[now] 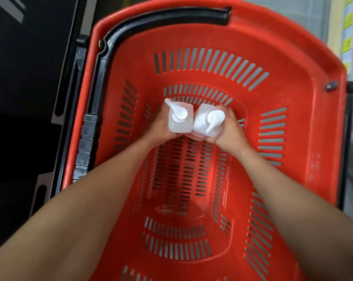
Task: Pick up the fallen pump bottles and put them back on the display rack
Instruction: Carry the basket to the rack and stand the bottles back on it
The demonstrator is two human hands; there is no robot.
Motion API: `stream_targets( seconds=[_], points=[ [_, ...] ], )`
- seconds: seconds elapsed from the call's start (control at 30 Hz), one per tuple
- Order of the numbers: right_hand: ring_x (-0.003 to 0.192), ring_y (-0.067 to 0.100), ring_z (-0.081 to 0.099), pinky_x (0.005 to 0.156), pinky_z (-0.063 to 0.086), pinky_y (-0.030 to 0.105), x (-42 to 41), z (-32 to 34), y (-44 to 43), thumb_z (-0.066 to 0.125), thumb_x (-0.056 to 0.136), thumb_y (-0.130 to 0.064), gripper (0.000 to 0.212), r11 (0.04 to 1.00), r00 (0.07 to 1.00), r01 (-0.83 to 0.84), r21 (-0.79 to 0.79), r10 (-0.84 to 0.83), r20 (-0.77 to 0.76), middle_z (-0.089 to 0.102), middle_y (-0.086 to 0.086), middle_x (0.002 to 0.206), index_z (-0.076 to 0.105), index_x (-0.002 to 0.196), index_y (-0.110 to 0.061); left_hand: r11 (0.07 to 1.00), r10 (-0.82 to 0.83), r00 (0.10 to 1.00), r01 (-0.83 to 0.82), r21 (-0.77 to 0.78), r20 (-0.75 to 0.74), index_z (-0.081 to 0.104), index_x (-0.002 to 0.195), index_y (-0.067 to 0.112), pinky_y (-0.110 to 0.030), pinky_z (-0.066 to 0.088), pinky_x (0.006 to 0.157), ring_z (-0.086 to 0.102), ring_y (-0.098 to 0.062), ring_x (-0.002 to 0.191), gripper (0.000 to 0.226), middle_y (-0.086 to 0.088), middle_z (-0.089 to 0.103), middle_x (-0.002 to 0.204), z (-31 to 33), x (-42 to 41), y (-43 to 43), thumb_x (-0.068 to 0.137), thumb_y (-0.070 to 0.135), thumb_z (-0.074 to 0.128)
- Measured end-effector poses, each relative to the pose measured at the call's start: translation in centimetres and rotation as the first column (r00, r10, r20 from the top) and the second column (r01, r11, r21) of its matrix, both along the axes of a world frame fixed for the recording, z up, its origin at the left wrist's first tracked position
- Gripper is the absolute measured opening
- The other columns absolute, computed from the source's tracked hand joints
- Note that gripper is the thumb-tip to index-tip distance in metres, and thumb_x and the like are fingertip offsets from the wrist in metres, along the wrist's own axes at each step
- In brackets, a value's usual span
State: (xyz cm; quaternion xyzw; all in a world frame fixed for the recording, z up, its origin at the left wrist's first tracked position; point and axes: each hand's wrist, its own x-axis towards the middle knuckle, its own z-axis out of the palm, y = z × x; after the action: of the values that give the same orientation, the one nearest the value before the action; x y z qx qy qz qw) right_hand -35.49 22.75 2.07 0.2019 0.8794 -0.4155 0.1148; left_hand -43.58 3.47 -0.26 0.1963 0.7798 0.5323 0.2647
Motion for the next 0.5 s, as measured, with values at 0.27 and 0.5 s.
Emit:
stream_targets(
  seconds=[0.27,0.5],
  points=[
    [0.109,0.019,0.046,0.079,0.033,0.02,1.9,1.4,-0.3,0.087,0.055,-0.027,0.079,0.991,0.996,0.052,0.124,-0.061,0.068,0.05,0.005,0.116,0.049,0.122,-0.01,0.953,0.134,0.986,-0.1,-0.285,0.1,0.035,0.13,0.004,-0.024,0.044,0.079,0.057,-0.018,0.1,0.084,-0.005,0.056,0.109,3.6,3.4,0.0,0.059,0.027,0.071],
    [0.108,0.022,0.046,0.08,0.031,0.019,3.9,10.3,-1.2,0.087,0.051,-0.026,0.077,0.99,0.993,0.076,0.116,-0.086,0.083,0.051,0.006,0.113,0.05,0.117,-0.009,0.893,0.204,0.976,-0.156,-0.422,0.071,0.038,0.124,0.016,-0.043,0.049,0.092,0.055,-0.025,0.113,0.087,-0.006,0.052,0.122,12.2,5.4,-1.6,0.048,0.039,0.074]
  ],
)
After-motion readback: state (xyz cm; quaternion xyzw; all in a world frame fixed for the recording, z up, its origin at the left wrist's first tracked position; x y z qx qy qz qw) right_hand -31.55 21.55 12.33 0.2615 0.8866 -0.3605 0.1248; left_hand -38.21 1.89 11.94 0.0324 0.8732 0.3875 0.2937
